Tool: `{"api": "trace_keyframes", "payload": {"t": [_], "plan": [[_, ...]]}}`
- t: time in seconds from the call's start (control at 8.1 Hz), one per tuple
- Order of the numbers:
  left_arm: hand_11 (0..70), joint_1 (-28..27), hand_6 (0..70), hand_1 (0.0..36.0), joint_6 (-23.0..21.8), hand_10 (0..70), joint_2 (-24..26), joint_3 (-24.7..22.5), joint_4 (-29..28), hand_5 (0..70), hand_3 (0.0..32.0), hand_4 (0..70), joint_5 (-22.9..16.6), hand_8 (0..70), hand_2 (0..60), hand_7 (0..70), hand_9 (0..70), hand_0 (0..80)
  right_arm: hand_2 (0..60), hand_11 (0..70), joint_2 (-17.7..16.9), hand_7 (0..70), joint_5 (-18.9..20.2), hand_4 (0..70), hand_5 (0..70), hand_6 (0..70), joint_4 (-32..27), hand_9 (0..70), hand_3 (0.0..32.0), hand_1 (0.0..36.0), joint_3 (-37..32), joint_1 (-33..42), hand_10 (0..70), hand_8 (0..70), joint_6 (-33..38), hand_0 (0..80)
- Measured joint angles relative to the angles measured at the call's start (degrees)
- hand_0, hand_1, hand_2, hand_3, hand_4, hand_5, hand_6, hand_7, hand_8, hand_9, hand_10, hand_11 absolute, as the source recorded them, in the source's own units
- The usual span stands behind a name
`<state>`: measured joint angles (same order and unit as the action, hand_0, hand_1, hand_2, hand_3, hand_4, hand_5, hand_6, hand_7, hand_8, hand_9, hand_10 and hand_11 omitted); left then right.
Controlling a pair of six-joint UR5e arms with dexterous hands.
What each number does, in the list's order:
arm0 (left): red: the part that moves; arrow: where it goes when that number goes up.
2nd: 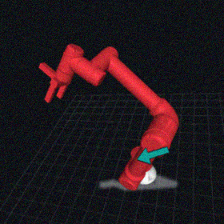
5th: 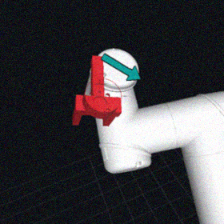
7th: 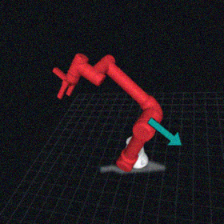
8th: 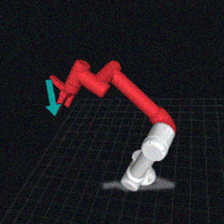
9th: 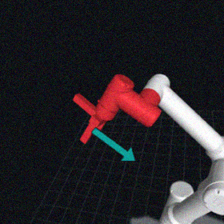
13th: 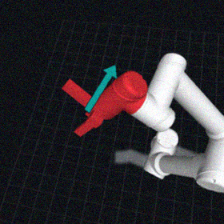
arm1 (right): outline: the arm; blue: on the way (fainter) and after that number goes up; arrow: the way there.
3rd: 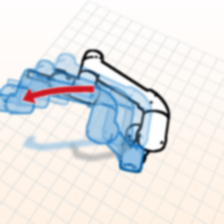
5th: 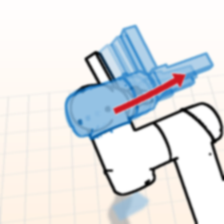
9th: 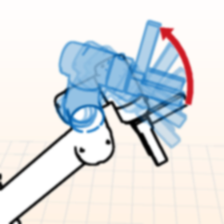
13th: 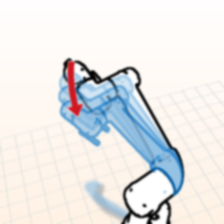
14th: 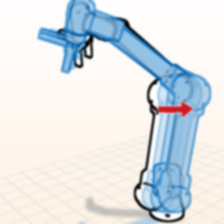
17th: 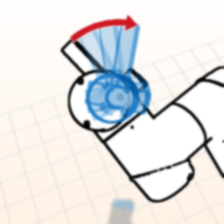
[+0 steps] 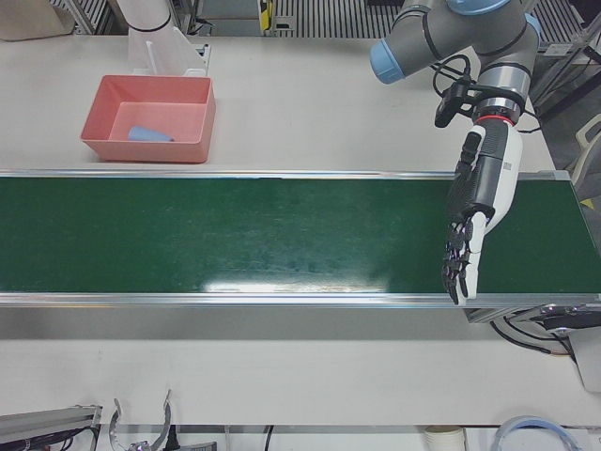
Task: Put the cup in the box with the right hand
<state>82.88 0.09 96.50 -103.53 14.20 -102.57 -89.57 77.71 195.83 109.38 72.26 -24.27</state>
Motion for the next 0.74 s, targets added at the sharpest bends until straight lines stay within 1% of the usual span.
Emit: {"api": "trace_keyframes", "payload": {"t": [0.25,0.37,0.49,0.62,0.74], "plan": [[0.0,0.0,0.0,0.0,0.0,0.0,-0.1,0.4,-0.2,0.0,0.0,0.0,0.0,0.0,0.0,0.0,0.0,0.0,6.7,4.2,0.1,5.7,1.8,6.7,3.5,2.4,0.0,2.7,0.0,8.5,-0.1,0.0,2.0,0.2,0.1,45.1],[0.0,0.0,0.0,0.0,0.0,0.0,-0.2,0.5,-0.3,0.0,0.0,0.0,0.0,0.0,0.0,0.0,0.0,0.0,11.3,4.6,0.1,6.8,2.2,7.7,3.3,2.7,0.0,2.9,0.0,9.1,-0.1,0.0,2.2,0.3,0.1,44.1],[0.0,0.0,0.0,0.0,0.0,0.0,-0.2,0.6,-0.4,0.0,0.0,0.0,0.0,0.0,0.0,0.0,0.0,0.0,19.2,4.7,0.2,8.3,2.3,7.2,3.2,3.0,-0.1,3.2,0.0,10.9,-0.2,-0.1,2.4,0.4,0.1,42.5],[0.0,0.0,0.0,0.0,0.0,0.0,-0.2,0.6,-0.4,0.0,0.0,0.0,0.0,0.0,0.0,0.0,0.0,0.0,5.4,4.8,0.4,8.7,2.3,12.4,3.2,3.1,-0.2,3.3,0.0,7.3,-0.2,-0.3,2.4,0.4,0.1,45.7],[0.0,0.0,0.0,0.0,0.0,0.0,-0.3,0.6,-0.4,0.0,0.0,0.0,0.0,0.0,0.0,0.0,0.0,0.0,27.5,4.7,1.0,8.9,2.3,5.8,3.2,3.2,-0.7,3.4,0.0,12.9,-0.3,-0.5,2.4,0.4,0.1,40.8]]}}
